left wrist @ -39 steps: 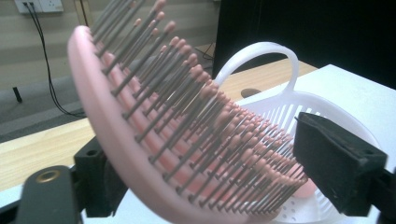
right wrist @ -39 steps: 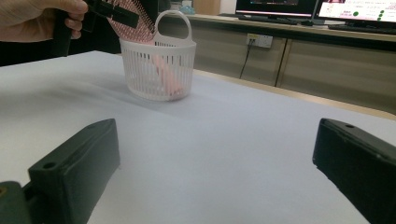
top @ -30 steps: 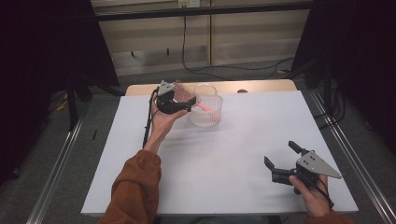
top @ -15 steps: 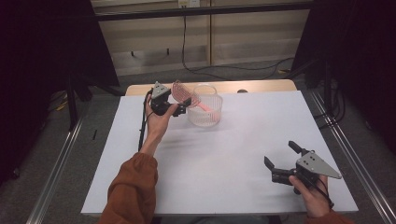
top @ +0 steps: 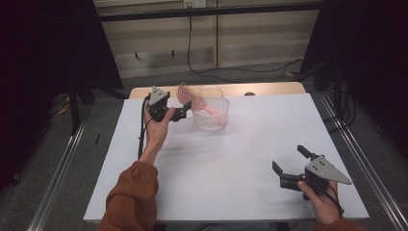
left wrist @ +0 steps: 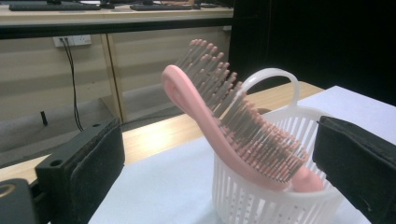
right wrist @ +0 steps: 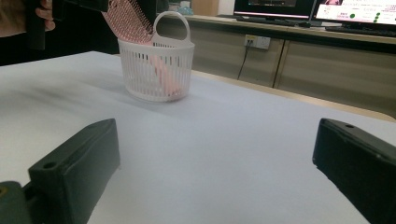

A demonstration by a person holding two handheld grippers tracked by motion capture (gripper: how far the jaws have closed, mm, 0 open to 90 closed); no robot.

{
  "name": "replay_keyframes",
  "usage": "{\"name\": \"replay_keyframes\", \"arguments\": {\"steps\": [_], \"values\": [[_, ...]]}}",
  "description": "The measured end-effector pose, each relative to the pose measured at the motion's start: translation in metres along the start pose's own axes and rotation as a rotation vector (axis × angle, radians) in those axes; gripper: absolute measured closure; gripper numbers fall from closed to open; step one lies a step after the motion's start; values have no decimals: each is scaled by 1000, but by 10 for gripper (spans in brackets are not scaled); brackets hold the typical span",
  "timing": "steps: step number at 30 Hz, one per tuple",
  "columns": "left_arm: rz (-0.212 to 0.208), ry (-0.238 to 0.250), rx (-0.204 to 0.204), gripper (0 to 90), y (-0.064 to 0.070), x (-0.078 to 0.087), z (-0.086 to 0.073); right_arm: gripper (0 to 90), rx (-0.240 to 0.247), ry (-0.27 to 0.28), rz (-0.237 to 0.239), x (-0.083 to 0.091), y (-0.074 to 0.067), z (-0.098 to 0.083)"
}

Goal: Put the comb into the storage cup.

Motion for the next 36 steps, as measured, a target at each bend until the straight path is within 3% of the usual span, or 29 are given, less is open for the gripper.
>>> {"name": "replay_keyframes", "arguments": {"steps": [6,9,17,27,36], "values": [[-15,16,-11,26,2,11,-2,1,-3,4,-4,0,1,0],[4,15,-30,26,2,17,-1,1,-3,3,-5,0,1,0],[-13,29,-1,24,4,30,-3,1,-3,4,-9,-1,1,0],[-22,39,-4,26,12,43,-10,2,-9,3,-5,-1,3,-1],[-26,63,19,25,18,52,-14,2,-4,1,-6,-1,2,-1]]}}
Point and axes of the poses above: each handheld gripper's, and its own axes: x roughly backward along the jaws, z roughly out of its top, y roughly to its right, the point moved 1 cm from there along -x, roughly forward along the jaws, and after that the axes turned 8 degrees about -x, right-handed, at the moved point
